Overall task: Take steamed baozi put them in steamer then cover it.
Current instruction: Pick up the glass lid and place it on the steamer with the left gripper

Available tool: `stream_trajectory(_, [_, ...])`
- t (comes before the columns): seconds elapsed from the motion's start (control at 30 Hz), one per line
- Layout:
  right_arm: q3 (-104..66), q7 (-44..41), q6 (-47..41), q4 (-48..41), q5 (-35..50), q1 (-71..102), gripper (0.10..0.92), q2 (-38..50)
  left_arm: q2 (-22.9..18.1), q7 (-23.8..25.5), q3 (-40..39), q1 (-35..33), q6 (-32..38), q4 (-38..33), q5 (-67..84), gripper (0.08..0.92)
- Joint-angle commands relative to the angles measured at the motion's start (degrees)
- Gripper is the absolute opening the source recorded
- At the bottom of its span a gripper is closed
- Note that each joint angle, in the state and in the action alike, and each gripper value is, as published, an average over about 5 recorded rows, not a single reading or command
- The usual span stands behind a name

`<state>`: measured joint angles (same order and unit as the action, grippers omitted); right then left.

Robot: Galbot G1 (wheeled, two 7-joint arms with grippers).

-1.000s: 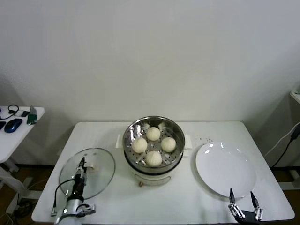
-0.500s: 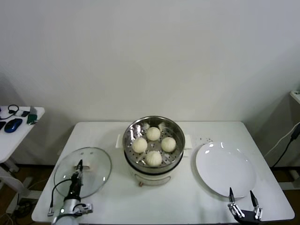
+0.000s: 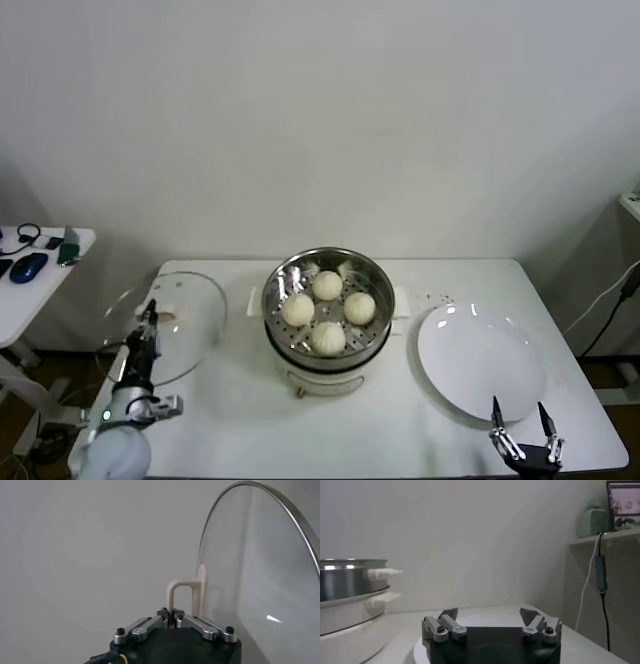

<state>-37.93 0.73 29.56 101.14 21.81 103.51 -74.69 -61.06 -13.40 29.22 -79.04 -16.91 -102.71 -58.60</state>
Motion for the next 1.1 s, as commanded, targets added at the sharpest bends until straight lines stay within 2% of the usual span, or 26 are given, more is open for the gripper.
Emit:
stream_trajectory(0.03, [-0.15,0.57,-1.03,0.23,-1.52,-0.41,0.823,0.13,14.15,13.05,-9.12,8.29,-18.86,-19.69,12.83,0.137])
stream_trajectory(0.2, [-0.03,0.44,-0.44,0.04,-1.49,-1.1,0.823,0.01,12.52,16.77,-21.87,17.69,-26.48,-22.03,9.84,0.137])
stream_trajectory(0.47, [0.1,0.42,0.91,-3.42,-1.36,-3.87,0.823,-0.11,0.72,26.54,-34.05,27.64,-28.09,-20.05,-8.65,0.137])
stream_trajectory(0.6, [0.33,0.4,1.3,-5.42,-1.28,-5.51,0.823,-0.28,-5.38,29.39,-38.11,28.95,-28.09,-16.75,-14.47,0.137])
stream_trajectory(0.8, [0.76,0.35,1.4,-6.79,-1.06,-6.84,0.823,-0.73,-14.77,30.22,-41.25,29.07,-28.09,-10.2,-19.59,0.137])
stream_trajectory(1.1, [0.99,0.28,1.91,-8.28,0.02,-7.51,0.823,-0.66,-22.87,30.62,-41.87,28.27,-28.09,-4.62,-25.43,0.137])
